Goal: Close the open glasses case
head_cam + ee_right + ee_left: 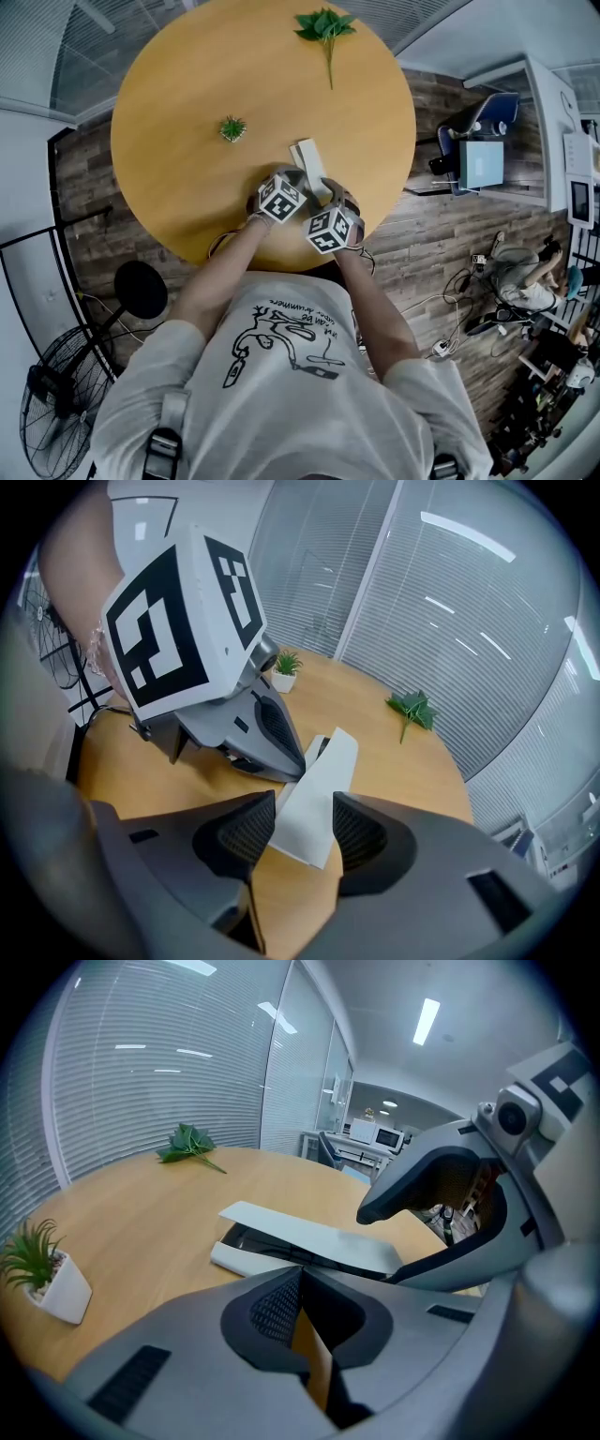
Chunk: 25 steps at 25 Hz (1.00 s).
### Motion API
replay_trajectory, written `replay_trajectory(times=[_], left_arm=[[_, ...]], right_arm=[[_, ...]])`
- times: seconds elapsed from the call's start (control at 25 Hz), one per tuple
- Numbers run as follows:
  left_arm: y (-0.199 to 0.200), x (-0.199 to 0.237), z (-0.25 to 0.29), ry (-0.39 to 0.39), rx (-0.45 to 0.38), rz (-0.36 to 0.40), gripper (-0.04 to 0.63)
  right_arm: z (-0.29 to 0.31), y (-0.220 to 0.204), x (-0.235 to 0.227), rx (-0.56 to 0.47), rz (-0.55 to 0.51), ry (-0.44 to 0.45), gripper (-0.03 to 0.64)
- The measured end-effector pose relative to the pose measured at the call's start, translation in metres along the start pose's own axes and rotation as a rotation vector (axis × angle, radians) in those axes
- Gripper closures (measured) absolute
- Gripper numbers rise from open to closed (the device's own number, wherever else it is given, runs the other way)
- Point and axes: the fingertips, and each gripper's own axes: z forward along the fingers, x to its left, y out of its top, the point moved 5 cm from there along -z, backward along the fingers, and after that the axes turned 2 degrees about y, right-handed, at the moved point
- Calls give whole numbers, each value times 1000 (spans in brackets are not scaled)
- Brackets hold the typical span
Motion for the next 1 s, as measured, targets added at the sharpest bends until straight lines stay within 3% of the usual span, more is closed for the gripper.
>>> replay_trajectory(times=[0.2,0.36,1.0], left_arm=[[0,0,2,-24,19,-18,575],[1,-1,2,-22,39,33,575],[0,0,2,-18,46,20,575]], right_arm=[[-3,-2,-2,-7,5,-8,429],[-5,-2,-2,-8,10,-11,447],[-12,-5,-10,-10,45,-45,489]])
